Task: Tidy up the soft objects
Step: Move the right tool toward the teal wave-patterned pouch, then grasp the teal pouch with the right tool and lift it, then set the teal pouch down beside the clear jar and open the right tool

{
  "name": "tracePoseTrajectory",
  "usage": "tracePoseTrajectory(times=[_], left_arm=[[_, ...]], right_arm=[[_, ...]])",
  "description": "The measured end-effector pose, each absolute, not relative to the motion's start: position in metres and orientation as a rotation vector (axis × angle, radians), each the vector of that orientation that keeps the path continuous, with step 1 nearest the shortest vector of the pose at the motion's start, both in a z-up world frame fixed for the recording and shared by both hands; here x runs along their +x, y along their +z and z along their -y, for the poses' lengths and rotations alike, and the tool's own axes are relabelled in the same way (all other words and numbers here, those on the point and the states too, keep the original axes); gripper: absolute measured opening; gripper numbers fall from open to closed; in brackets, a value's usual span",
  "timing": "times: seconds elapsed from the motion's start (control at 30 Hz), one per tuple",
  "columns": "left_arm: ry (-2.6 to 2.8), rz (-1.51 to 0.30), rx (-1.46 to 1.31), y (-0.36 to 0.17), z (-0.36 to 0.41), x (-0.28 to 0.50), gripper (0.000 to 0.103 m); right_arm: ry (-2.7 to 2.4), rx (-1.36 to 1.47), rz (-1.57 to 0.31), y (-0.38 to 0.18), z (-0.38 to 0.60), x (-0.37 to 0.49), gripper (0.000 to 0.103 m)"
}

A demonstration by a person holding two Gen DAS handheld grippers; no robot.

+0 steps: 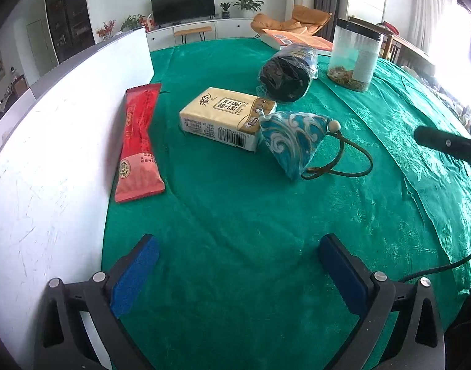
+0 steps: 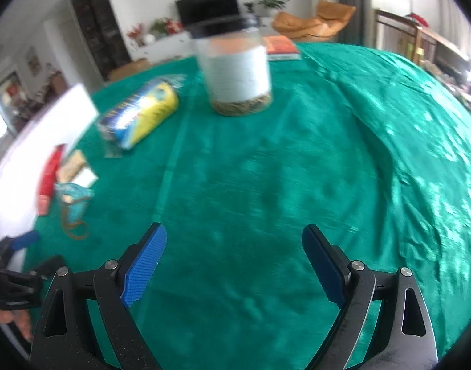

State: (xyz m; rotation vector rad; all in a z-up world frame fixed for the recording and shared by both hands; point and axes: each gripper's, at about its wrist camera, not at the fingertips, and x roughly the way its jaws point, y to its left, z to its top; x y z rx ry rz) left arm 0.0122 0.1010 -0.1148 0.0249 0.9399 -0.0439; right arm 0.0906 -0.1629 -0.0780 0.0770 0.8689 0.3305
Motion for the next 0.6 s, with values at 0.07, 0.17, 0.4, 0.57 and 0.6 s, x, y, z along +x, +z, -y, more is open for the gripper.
tracePoseTrajectory(times=[0.07,0.17,0.4,0.57,0.6], left_arm=[[-0.039,-0.941,0.013,-0.115,-0.102,0.014,0.103],[-0.036,-0.939,0.010,-0.115,-0.101,0.015,0.103],[-0.037,-0.938,0.009,-0.115,-0.101,0.014,0.103],[-0.037,-0.938,0.008,-0.115,-0.101,0.014,0.103],[-0.037,-0.938,0.008,-0.115,-0.101,0.014,0.103]], right_arm=[[0.484,0.067,-0.836,-0.067,0.133,0.091,0.091],[0.682,0.070,-0.894,-0.063,0.084,0.109,0.091],[0.857,-0.003,-1.048,-0.092,0.008,0.141,0.042],[0.827,-0.064,-1.050,-0.088,0.030,0.127,0.040],[0.804,-0.083,-1.050,-0.087,0.042,0.123,0.040]])
